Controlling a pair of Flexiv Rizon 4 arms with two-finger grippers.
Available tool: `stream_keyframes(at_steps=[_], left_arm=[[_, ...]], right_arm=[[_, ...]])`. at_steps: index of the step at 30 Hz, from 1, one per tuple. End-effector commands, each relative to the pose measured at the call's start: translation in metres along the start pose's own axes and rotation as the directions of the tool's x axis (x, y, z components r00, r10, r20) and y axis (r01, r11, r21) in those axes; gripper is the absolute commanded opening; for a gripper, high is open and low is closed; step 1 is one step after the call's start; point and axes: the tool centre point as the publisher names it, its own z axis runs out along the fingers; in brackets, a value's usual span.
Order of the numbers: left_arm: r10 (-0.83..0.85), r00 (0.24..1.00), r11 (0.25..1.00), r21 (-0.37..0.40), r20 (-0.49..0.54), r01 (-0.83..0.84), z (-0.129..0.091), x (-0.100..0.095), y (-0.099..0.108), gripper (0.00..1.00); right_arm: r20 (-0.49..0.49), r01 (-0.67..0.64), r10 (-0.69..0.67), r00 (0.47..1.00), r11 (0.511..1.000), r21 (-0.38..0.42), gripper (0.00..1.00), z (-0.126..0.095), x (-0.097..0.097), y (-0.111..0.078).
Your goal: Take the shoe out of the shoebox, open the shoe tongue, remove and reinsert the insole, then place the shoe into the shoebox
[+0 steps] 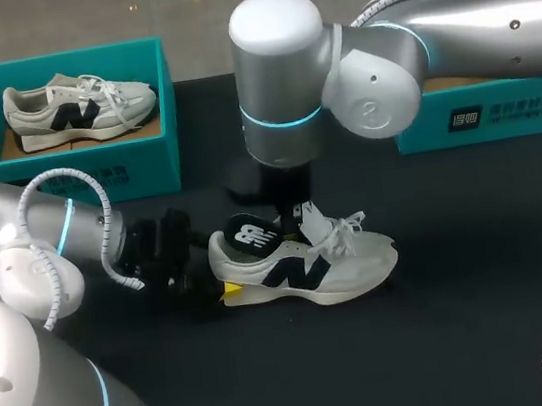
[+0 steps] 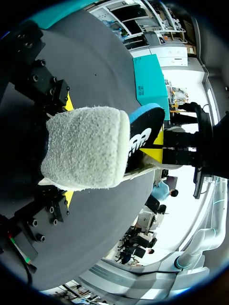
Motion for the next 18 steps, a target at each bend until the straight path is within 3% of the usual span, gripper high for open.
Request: stream_keyframes(at_steps=[1,6,18], left_arm=[[-0.001,1.000,1.000,-0.005,0.000,0.001,0.001,0.001,0.002,0.00],[-0.001,1.000,1.000,-0.005,0.000,0.001,0.001,0.001,0.002,0.00],[-0.001,1.000,1.000,-0.005,0.000,0.001,0.001,0.001,0.002,0.00]], right_arm=[[-0.019,0.027,-0.027,0.999,0.999,-0.035,0.00,-0.008,-0.002,0.007],[-0.087,0.060,-0.072,0.994,0.989,-0.135,0.00,-0.012,-0.003,0.016],[-0.176,0.064,-0.091,0.980,0.987,-0.150,0.00,0.000,-0.003,0.026]])
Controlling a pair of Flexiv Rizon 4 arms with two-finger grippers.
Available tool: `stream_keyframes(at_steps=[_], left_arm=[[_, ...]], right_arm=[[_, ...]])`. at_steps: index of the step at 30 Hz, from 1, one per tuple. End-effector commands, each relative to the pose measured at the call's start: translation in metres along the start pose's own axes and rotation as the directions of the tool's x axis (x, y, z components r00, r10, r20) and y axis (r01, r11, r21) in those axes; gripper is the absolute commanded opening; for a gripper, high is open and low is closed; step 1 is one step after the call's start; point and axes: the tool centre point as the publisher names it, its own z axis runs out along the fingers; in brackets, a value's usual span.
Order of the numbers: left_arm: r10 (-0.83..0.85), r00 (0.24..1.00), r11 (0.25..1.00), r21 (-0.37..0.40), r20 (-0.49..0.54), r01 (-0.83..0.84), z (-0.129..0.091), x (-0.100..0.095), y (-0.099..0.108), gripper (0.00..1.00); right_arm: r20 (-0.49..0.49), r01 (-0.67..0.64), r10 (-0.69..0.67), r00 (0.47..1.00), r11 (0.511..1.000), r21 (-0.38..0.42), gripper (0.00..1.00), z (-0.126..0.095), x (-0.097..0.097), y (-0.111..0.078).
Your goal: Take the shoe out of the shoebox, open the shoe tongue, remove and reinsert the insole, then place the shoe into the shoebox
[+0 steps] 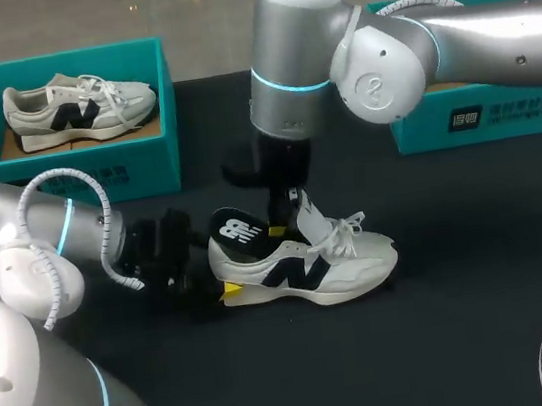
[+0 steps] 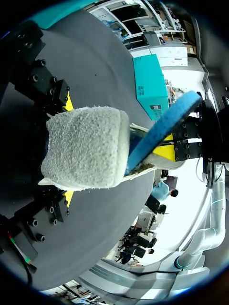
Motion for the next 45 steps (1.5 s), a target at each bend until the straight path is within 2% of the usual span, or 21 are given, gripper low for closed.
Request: stream_keyframes(at_steps=[1,3,5,7,14,18,21,22,23,29,35,38,44,45], left_arm=[[-0.001,1.000,1.000,-0.005,0.000,0.001,0.001,0.001,0.002,0.00],[-0.001,1.000,1.000,-0.005,0.000,0.001,0.001,0.001,0.002,0.00],[-0.001,1.000,1.000,-0.005,0.000,0.001,0.001,0.001,0.002,0.00],[-0.001,1.000,1.000,-0.005,0.000,0.001,0.001,0.001,0.002,0.00],[-0.001,1.000,1.000,-0.005,0.000,0.001,0.001,0.001,0.002,0.00],[-0.001,1.000,1.000,-0.005,0.000,0.001,0.001,0.001,0.002,0.00],[-0.001,1.000,1.000,-0.005,0.000,0.001,0.001,0.001,0.002,0.00],[-0.001,1.000,1.000,-0.005,0.000,0.001,0.001,0.001,0.002,0.00],[-0.001,1.000,1.000,-0.005,0.000,0.001,0.001,0.001,0.002,0.00],[-0.001,1.000,1.000,-0.005,0.000,0.001,0.001,0.001,0.002,0.00],[-0.001,1.000,1.000,-0.005,0.000,0.001,0.001,0.001,0.002,0.00],[-0.001,1.000,1.000,-0.005,0.000,0.001,0.001,0.001,0.002,0.00],[-0.001,1.000,1.000,-0.005,0.000,0.001,0.001,0.001,0.002,0.00],[-0.001,1.000,1.000,-0.005,0.000,0.001,0.001,0.001,0.002,0.00]], right_arm=[[-0.018,-0.001,0.001,1.000,1.000,0.000,0.00,0.006,-0.005,0.004],[-0.020,-0.006,0.005,1.000,1.000,-0.006,0.00,0.006,-0.005,0.004],[-0.025,-0.006,0.006,1.000,1.000,-0.024,0.12,0.006,-0.005,0.003],[-0.036,-0.008,0.006,0.999,0.999,-0.039,0.16,0.006,-0.004,0.002],[-0.067,-0.013,0.007,0.998,0.995,-0.097,0.26,0.009,-0.002,-0.004],[-0.085,-0.012,0.002,0.996,0.992,-0.124,0.25,0.017,-0.002,-0.007],[-0.090,-0.012,0.000,0.996,0.991,-0.130,0.18,0.020,-0.001,-0.006],[-0.090,-0.012,0.000,0.996,0.991,-0.131,0.02,0.021,0.000,-0.005],[-0.090,-0.011,-0.001,0.996,0.991,-0.133,0.00,0.021,0.000,-0.005],[-0.083,0.007,-0.019,0.996,0.990,-0.143,0.00,0.017,-0.004,0.004],[-0.083,0.068,-0.086,0.993,0.977,-0.200,0.00,0.002,-0.008,0.017],[-0.082,0.092,-0.110,0.991,0.976,-0.197,0.00,-0.003,-0.010,0.023],[-0.090,0.117,-0.139,0.986,0.969,-0.220,0.00,0.000,-0.010,0.028],[-0.091,0.117,-0.141,0.986,0.966,-0.229,0.14,0.001,-0.009,0.028]])
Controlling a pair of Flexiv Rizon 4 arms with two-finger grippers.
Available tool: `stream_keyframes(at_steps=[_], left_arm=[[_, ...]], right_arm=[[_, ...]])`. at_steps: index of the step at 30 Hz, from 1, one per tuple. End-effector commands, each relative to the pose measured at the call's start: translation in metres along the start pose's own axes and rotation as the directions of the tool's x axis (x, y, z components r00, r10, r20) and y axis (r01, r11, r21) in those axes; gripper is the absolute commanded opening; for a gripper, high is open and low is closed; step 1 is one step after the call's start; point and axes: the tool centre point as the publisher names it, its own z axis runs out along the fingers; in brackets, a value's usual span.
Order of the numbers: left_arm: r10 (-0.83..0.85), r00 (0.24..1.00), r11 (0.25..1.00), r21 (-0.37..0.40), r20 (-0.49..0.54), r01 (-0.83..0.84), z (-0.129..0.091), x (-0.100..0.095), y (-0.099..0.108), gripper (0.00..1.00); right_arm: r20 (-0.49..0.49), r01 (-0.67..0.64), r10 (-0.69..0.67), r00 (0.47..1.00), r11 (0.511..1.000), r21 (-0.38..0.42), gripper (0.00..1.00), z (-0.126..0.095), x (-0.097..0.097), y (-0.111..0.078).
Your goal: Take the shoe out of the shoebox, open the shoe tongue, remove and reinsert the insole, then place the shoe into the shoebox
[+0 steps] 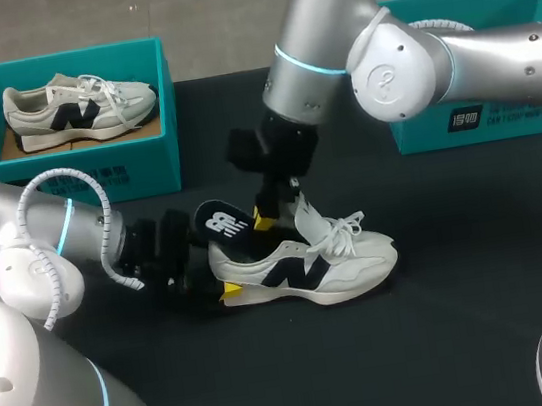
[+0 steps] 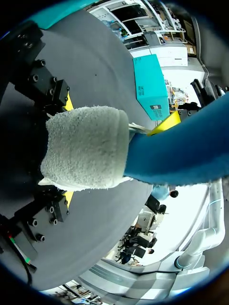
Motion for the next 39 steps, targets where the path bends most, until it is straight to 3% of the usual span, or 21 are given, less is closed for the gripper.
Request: stream_keyframes(at_steps=[1,3,13,16,17,25,33,39], left_arm=[[-0.001,1.000,1.000,-0.005,0.000,0.001,0.001,0.001,0.002,0.00],[-0.001,1.000,1.000,-0.005,0.000,0.001,0.001,0.001,0.002,0.00],[-0.001,1.000,1.000,-0.005,0.000,0.001,0.001,0.001,0.002,0.00],[-0.001,1.000,1.000,-0.005,0.000,0.001,0.001,0.001,0.002,0.00],[-0.001,1.000,1.000,-0.005,0.000,0.001,0.001,0.001,0.002,0.00],[-0.001,1.000,1.000,-0.005,0.000,0.001,0.001,0.001,0.002,0.00],[-0.001,1.000,1.000,-0.005,0.000,0.001,0.001,0.001,0.002,0.00],[-0.001,1.000,1.000,-0.005,0.000,0.001,0.001,0.001,0.002,0.00]], right_arm=[[-0.008,0.002,-0.002,1.000,1.000,-0.029,0.32,0.007,-0.003,0.001],[-0.015,0.001,-0.002,1.000,0.999,-0.049,0.37,0.009,-0.001,-0.002],[-0.043,-0.016,0.012,0.999,0.995,-0.095,0.32,0.018,0.001,-0.011],[-0.046,-0.020,0.016,0.999,0.995,-0.096,0.13,0.020,-0.001,-0.011],[-0.047,-0.020,0.016,0.999,0.995,-0.096,0.00,0.021,-0.001,-0.011],[-0.024,-0.010,0.008,1.000,0.996,-0.091,0.00,0.010,-0.001,-0.004],[0.046,-0.002,0.012,0.999,0.981,-0.193,0.00,-0.013,-0.004,0.008],[0.089,0.018,0.001,0.996,0.976,-0.218,0.00,-0.031,-0.004,0.021]])
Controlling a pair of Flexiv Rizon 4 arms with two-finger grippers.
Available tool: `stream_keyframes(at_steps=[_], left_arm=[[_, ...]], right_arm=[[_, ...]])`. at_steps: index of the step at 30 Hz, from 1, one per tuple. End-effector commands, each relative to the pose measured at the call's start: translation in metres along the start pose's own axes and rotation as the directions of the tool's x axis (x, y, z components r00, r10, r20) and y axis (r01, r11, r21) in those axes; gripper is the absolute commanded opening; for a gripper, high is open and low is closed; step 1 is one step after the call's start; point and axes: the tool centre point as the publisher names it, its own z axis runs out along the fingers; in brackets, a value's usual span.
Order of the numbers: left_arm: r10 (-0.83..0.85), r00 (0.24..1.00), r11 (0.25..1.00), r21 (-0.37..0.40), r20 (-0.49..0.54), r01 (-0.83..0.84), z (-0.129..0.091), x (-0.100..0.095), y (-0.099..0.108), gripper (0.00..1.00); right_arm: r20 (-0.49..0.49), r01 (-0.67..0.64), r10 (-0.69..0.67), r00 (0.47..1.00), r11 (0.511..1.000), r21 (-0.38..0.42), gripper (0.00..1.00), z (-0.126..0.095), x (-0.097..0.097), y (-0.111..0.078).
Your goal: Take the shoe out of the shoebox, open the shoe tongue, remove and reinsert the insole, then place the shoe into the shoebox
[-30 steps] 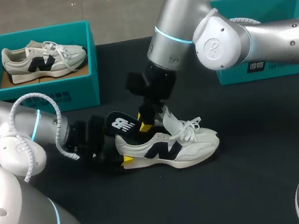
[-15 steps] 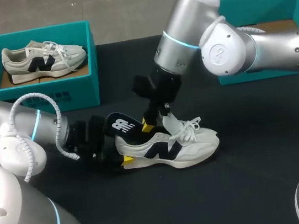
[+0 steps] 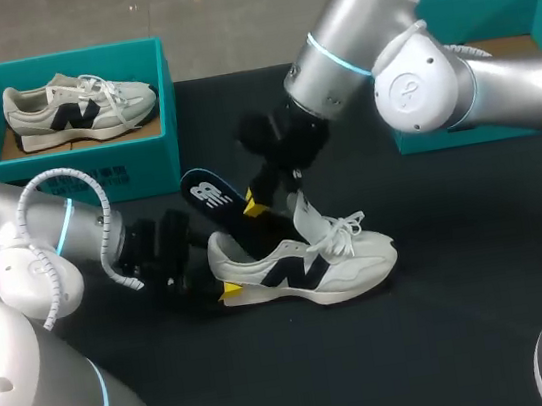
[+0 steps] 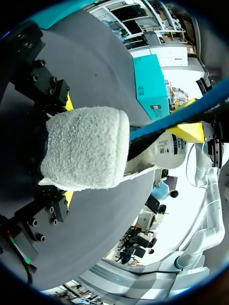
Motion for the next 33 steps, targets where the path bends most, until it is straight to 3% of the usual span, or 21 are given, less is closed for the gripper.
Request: stream_keyframes(at_steps=[1,14,21,33], left_arm=[[-0.001,1.000,1.000,-0.005,0.000,0.001,0.001,0.001,0.002,0.00],[-0.001,1.000,1.000,-0.005,0.000,0.001,0.001,0.001,0.002,0.00],[-0.001,1.000,1.000,-0.005,0.000,0.001,0.001,0.001,0.002,0.00],[-0.001,1.000,1.000,-0.005,0.000,0.001,0.001,0.001,0.002,0.00]], right_arm=[[0.031,0.005,-0.005,0.999,1.000,-0.010,0.00,-0.013,0.005,0.007],[0.134,0.050,-0.031,0.991,0.988,-0.144,0.00,-0.042,-0.013,0.050],[0.211,0.054,0.002,0.978,0.965,-0.258,0.00,-0.072,-0.019,0.077],[0.211,0.054,0.002,0.978,0.965,-0.258,0.00,-0.072,-0.019,0.077]])
